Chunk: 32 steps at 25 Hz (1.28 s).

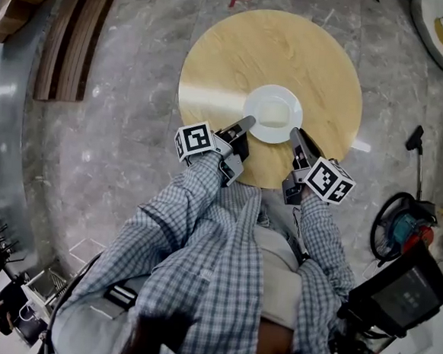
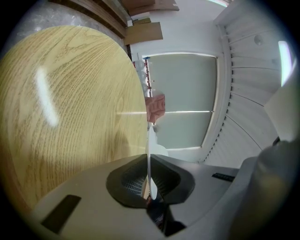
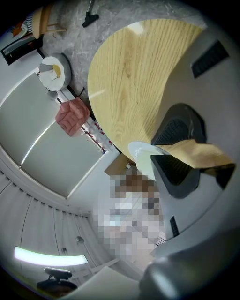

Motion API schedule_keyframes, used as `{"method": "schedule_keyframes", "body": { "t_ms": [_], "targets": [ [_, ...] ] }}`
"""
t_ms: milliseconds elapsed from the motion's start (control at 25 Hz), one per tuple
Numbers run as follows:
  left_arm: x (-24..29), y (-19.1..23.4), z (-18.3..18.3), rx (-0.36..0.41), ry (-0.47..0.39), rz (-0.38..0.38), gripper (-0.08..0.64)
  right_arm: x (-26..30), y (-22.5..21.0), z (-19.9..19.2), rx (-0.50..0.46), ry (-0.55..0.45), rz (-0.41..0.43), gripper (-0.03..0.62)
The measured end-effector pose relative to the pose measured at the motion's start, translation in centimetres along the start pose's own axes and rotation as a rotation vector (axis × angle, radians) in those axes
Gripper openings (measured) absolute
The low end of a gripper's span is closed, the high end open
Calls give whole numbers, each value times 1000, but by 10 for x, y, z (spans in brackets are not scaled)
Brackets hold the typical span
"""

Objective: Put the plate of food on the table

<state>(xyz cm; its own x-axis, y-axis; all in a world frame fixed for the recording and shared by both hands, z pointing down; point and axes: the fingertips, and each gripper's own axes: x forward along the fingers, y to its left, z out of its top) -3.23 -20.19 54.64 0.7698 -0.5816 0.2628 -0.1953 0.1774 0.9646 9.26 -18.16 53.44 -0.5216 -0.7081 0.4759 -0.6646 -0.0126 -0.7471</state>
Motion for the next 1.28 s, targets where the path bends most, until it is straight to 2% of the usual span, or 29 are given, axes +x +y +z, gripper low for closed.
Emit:
{"method": "schedule_keyframes", "body": {
  "t_ms": [360,1280],
  "targets": [
    [16,38,10,-2,25,61,20,28,-34,-14,26,39,-63,71],
    [24,68,5,43,72,186,20,42,-68,-42,71,139,-144,72]
  ]
}}
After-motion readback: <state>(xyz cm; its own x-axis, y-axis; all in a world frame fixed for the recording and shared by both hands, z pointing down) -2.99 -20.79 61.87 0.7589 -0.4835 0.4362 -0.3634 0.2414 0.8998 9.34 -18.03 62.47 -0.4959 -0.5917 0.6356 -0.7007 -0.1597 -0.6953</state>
